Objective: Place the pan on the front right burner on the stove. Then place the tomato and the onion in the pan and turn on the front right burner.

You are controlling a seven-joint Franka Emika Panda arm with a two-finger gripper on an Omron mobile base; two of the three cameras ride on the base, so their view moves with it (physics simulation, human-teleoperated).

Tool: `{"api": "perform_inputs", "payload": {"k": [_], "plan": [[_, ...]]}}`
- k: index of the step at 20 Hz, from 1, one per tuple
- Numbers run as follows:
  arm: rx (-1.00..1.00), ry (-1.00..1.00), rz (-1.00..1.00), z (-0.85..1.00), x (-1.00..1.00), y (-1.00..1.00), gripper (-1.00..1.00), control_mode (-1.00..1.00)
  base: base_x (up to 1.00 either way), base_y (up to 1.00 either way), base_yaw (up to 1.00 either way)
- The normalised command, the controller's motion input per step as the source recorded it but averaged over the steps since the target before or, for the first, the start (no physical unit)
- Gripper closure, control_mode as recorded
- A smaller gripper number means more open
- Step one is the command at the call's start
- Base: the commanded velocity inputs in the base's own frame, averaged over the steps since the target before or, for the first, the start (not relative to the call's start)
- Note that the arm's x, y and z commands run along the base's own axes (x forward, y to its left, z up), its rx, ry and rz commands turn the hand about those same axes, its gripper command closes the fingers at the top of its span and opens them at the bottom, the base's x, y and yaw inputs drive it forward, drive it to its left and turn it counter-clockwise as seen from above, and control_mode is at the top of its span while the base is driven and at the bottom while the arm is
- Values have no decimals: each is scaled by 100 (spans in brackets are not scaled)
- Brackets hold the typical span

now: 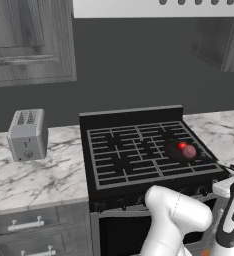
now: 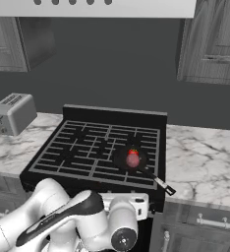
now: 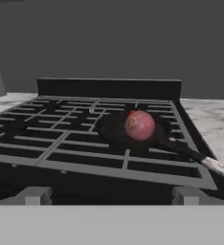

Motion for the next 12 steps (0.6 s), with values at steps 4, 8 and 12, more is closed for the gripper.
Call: {"api": "perform_inputs", "payload": {"k": [4,8,12], "plan": [[0,-6,4,0,-23,0,-100,-100,0,0,0],[0,0,0,-1,-6,-9,-100,-100,0,0,0],[0,0,0,-7,-1,-24,-100,-100,0,0,0]]}}
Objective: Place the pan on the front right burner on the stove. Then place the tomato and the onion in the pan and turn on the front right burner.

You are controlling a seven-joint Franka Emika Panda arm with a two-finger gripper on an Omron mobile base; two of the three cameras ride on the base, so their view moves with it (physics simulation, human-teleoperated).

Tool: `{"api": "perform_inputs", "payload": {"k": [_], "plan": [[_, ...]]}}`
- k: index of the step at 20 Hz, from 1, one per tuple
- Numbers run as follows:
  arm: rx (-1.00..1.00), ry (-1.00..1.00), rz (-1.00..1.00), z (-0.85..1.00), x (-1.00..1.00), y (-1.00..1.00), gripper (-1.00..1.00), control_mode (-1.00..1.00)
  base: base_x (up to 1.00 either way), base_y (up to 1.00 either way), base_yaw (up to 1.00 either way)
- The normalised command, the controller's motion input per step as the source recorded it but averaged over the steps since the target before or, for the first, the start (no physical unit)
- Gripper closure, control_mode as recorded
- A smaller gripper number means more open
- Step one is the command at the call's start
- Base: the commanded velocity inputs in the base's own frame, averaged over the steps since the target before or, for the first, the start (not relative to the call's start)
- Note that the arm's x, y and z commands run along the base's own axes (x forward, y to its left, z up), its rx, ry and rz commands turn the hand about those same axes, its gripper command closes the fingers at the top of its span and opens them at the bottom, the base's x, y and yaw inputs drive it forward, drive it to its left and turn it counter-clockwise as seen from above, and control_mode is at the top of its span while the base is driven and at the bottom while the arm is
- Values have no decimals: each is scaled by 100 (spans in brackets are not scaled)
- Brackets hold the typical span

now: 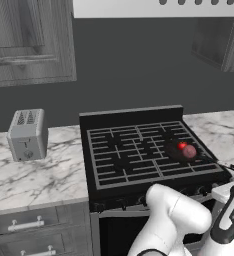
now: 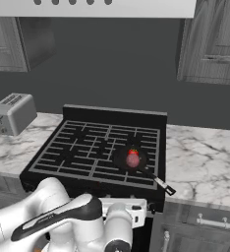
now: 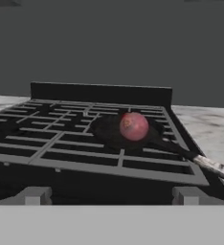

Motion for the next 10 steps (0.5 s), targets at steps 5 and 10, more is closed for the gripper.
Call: {"api": "perform_inputs", "payload": {"k": [5,10], "plan": [[0,0,0,-5,0,-26,-100,-100,0,0,0],[0,-1,0,-7,-8,-10,-100,-100,0,0,0]]}}
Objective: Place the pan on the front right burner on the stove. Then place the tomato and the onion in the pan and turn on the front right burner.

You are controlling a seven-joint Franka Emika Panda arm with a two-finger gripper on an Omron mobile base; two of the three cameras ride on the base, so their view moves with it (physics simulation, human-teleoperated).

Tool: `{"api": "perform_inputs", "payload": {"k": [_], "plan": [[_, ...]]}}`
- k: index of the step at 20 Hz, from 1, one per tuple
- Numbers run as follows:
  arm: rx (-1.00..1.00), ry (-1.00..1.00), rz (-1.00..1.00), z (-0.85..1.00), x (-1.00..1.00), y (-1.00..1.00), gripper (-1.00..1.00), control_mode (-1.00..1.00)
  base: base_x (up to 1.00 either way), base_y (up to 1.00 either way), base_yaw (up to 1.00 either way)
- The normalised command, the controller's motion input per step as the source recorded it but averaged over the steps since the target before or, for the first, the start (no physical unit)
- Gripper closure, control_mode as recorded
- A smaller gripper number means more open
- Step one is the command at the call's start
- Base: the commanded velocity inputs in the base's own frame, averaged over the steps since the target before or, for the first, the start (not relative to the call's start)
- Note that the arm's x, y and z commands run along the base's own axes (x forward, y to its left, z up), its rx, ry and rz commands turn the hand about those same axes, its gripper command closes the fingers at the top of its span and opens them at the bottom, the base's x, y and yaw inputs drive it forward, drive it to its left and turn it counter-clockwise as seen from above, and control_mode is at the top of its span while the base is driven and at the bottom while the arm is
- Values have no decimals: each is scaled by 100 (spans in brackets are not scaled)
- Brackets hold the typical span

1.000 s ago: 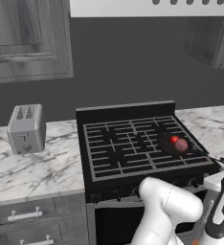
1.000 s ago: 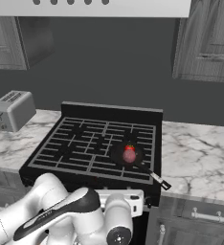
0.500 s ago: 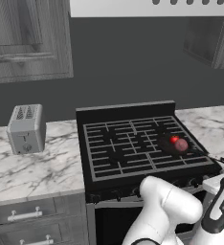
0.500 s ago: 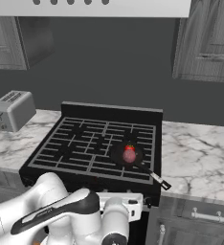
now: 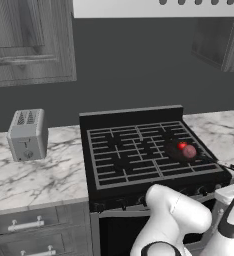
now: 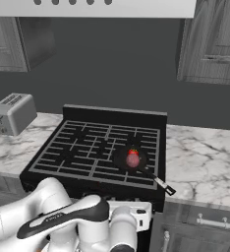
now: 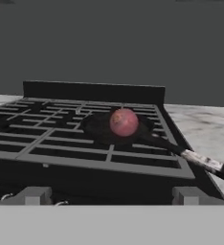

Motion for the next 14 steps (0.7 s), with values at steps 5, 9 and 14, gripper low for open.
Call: {"api": "perform_inputs", "payload": {"k": [5,9,14], "plan": [[0,0,0,-8,0,-20,-100,-100,0,0,0],[0,0,0,0,0,-6,-100,-100,0,0,0],[0,0,0,0,0,-7,-100,-100,0,0,0]]}}
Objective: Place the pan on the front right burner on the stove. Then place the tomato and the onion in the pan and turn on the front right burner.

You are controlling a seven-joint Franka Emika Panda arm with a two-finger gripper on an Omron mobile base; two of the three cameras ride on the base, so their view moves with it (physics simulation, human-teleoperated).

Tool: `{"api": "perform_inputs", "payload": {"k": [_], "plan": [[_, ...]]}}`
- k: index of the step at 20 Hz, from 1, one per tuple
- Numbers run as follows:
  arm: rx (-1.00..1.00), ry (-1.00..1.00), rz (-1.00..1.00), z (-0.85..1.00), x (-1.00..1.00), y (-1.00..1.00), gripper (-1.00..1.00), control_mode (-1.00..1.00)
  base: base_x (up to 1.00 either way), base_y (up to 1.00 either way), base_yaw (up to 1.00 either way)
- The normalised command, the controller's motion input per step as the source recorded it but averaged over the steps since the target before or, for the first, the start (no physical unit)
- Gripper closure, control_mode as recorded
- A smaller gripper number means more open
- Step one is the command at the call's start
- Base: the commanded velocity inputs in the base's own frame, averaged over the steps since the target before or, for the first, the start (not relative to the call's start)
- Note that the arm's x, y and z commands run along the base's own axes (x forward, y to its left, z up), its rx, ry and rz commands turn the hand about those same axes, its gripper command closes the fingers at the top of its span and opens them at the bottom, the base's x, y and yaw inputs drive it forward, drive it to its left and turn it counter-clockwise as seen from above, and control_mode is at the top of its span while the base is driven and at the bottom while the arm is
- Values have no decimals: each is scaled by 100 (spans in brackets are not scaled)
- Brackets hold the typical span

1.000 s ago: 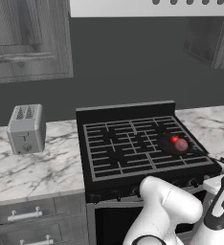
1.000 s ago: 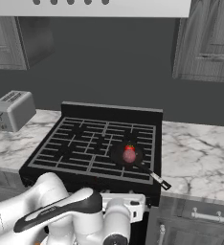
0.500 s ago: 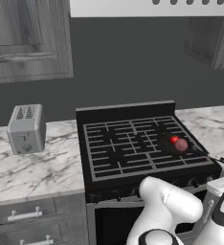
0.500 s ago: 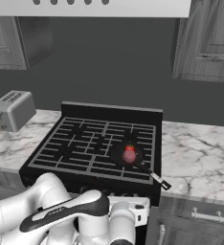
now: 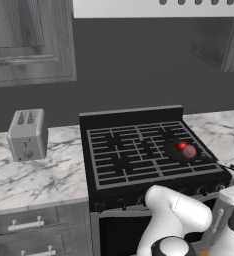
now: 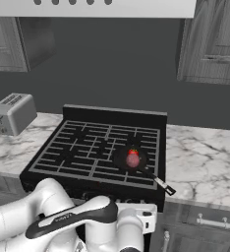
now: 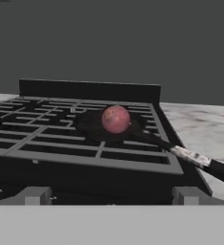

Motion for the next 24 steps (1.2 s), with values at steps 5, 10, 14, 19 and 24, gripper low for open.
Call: {"api": "perform_inputs", "payload": {"k": [5,10,14,19,24], "plan": [[0,0,0,-3,0,-4,-100,-100,0,0,0],[0,0,0,-11,0,-1,-100,-100,0,0,0],[0,0,0,-26,-5,-15,-100,-100,0,0,0],[0,0,0,-32,0,-20,-100,-100,0,0,0],[0,0,0,-15,-1,-29,-100,-100,0,0,0]]}}
